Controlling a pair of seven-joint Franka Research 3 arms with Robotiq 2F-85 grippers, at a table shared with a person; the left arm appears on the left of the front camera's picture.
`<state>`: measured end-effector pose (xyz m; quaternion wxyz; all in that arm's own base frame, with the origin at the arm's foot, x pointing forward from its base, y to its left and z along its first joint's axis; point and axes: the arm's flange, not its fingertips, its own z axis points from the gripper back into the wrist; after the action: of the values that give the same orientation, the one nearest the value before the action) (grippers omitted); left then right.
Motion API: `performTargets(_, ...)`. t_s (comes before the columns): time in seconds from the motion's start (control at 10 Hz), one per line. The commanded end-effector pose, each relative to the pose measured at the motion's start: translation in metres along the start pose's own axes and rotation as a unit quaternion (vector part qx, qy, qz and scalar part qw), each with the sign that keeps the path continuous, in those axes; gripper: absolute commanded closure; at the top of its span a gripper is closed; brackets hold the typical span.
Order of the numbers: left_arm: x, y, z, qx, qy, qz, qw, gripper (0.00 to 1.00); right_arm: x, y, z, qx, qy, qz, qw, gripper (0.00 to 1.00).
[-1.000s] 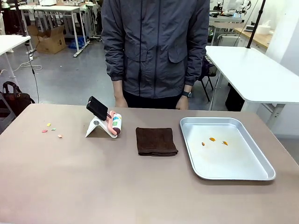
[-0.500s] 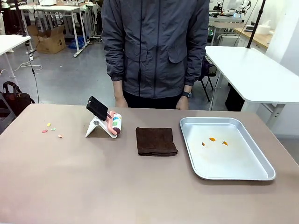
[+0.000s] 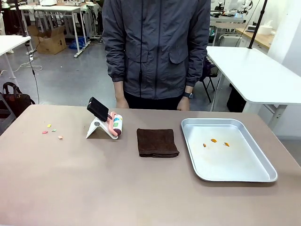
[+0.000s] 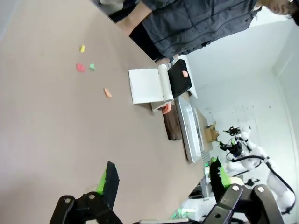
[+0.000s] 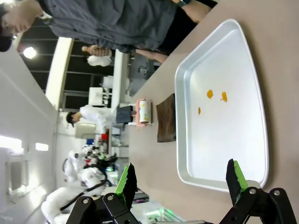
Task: Clean the surface of the table.
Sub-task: Hold the Lint Roller with your left hand and the towel with your right hand.
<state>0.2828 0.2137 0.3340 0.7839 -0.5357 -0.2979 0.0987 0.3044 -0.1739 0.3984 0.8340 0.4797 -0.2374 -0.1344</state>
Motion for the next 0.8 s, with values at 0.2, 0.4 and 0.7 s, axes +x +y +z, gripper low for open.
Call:
performTargets(0.2, 0.028, -0.112, -0.023, 0.067, 0.023, -0.046, 0.996, 0.0, 0.01, 0.105, -0.036, -0.068, 0.008, 0.115, 0.991, 0.0)
performTargets(0.4, 0.041, -0.167, -0.057, 0.102, 0.086, -0.051, 0.99, 0.0, 0.009, 0.17, -0.081, -0.098, 0.009, 0.128, 0.987, 0.0)
performTargets(0.7, 0.05, -0.221, -0.116, 0.164, 0.109, -0.026, 0.98, 0.0, -0.015, 0.235, -0.153, -0.128, 0.049, 0.171, 0.976, 0.0)
